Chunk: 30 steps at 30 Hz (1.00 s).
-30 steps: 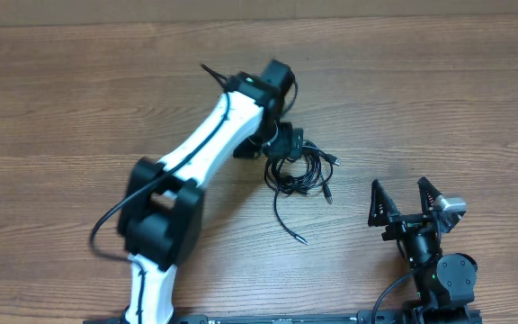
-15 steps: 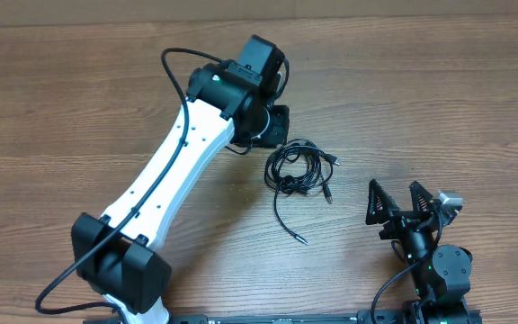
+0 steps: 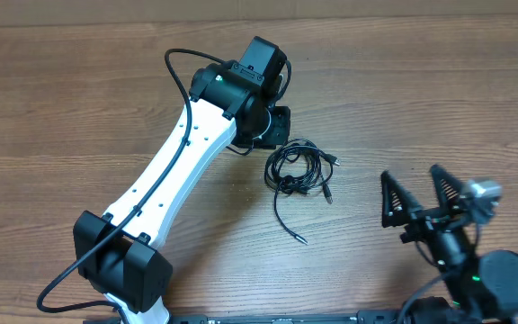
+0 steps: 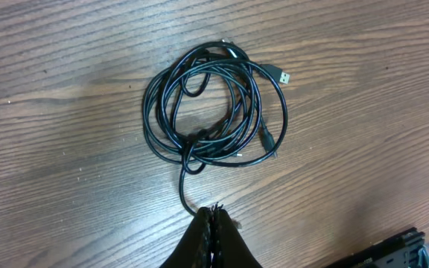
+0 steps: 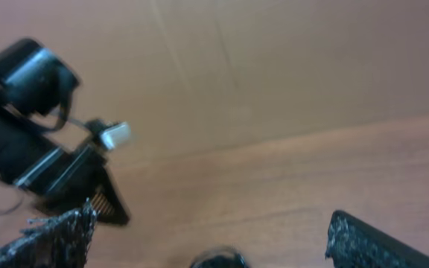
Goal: Untangle cables
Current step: 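Raise the right arm and bring its gripper beside the cable bundle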
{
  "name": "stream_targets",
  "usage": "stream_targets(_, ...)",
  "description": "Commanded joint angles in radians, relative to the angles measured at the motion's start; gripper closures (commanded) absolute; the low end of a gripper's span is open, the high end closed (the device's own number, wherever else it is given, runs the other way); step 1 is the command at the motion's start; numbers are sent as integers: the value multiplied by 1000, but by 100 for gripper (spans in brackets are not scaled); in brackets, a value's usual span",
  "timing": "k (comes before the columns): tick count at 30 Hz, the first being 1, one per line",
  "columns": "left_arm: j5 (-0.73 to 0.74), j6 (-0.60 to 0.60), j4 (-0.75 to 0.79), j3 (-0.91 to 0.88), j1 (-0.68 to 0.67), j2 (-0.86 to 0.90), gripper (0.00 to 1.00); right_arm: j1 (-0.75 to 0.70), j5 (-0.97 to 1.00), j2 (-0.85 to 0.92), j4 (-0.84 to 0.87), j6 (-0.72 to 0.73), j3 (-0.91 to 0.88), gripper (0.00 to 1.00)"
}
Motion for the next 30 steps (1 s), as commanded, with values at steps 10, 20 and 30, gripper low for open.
stream_targets(10,6,8,-3,-3,-3,11,96,-3,-73,547,-521,-201,687,0)
stream_targets(20,-67,4,3,-3,-2,26,96,-3,-371,902,-712,-172,908,0)
stream_targets(30,-69,4,3,-3,-2,124,96,-2,-404,1048,-716,-170,906,35)
